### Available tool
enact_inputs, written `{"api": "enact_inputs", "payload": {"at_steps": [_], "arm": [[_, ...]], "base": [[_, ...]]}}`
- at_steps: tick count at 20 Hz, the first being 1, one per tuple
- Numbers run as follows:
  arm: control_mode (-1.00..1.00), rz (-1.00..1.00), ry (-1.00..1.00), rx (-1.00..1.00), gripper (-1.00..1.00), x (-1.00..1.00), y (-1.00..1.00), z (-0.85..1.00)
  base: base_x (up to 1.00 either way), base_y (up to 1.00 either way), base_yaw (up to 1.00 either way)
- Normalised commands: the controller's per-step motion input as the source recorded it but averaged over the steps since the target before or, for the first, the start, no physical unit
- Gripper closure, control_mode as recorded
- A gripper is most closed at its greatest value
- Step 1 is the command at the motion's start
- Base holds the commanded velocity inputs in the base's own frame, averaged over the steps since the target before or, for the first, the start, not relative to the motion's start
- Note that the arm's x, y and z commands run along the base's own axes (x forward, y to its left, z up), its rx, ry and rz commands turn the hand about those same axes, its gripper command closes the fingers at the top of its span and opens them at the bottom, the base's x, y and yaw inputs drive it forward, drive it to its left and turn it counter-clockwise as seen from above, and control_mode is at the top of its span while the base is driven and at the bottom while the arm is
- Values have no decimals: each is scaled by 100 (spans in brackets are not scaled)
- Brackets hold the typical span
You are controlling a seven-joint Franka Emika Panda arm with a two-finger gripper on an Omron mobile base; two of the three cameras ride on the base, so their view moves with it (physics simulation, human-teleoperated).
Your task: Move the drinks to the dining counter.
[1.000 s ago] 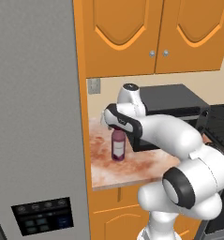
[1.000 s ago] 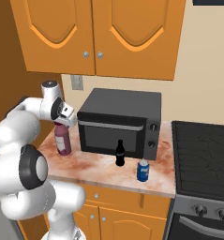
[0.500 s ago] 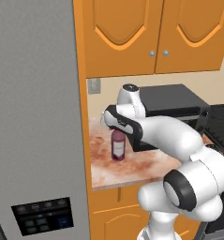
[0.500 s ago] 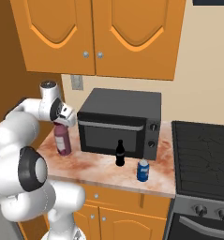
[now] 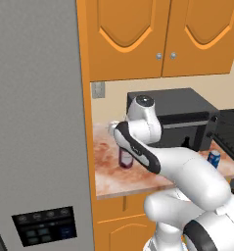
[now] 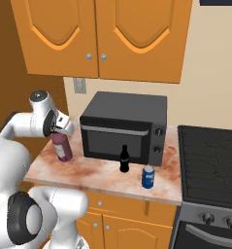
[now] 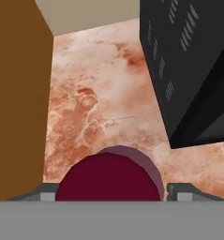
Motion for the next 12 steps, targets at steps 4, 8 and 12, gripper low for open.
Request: {"api": "enact_inputs", "payload": {"at_steps": [4, 8, 12], "arm": [[-100, 0, -13, 5, 100, -31, -45, 76], [-100, 0, -3, 11, 100, -39, -54, 76], [-100, 0, 5, 5, 100, -38, -21, 80]], "base": [[0, 0, 0], [0, 0, 0], [0, 0, 0]]}}
